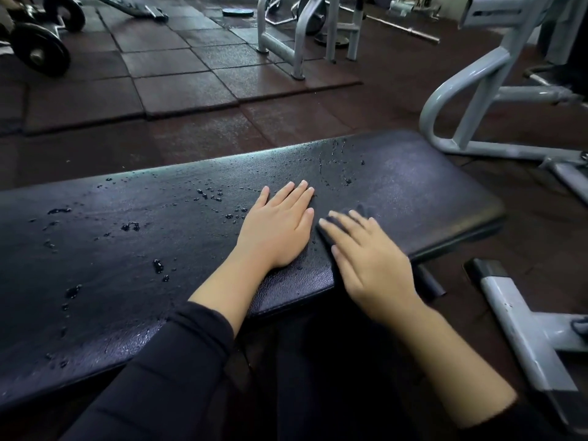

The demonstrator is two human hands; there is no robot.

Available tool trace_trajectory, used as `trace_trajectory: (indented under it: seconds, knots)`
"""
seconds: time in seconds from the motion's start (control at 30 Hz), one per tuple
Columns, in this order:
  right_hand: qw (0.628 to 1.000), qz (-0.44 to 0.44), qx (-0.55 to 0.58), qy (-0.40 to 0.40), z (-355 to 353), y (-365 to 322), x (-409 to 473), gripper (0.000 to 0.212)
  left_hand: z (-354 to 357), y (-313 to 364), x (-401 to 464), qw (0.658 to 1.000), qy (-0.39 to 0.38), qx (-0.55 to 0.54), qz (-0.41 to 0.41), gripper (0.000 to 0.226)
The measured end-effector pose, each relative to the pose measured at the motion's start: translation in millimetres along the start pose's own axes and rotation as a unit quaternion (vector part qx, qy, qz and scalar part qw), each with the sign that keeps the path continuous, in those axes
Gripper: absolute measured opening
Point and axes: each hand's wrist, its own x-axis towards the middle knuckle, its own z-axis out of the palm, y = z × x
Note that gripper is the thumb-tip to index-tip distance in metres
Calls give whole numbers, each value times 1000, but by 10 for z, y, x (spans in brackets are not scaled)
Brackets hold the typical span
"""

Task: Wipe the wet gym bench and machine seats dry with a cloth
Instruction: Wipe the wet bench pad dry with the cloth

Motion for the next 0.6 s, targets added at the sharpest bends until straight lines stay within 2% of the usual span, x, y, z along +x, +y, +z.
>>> trace_trajectory:
  seconds: [0.1,0.17,0.3,0.37,0.43,0.5,0.6]
  knots:
    - [998,-57,37,-11,-101,134,-272,41,-3,-8,-4,1000,3,-5,1,52]
    - [997,-61,45,-22,-172,366,-345,41,-6,-13,-8,1000,-1,-6,0,52]
    - [999,12,43,-20,-210,697,-166,42,-11,-10,-6,1000,-5,-9,-1,52]
    - [997,63,32,-21,-176,662,45,44,-12,0,-5,1000,-7,-7,-1,52]
    - [996,79,18,-33,-94,485,224,49,-8,3,-2,1000,-5,-5,-3,52]
    - [999,44,6,-29,-10,200,236,53,1,0,0,1000,-1,-2,-2,52]
    - [999,-33,9,-12,9,-37,-53,45,5,-12,6,1000,5,-2,-1,52]
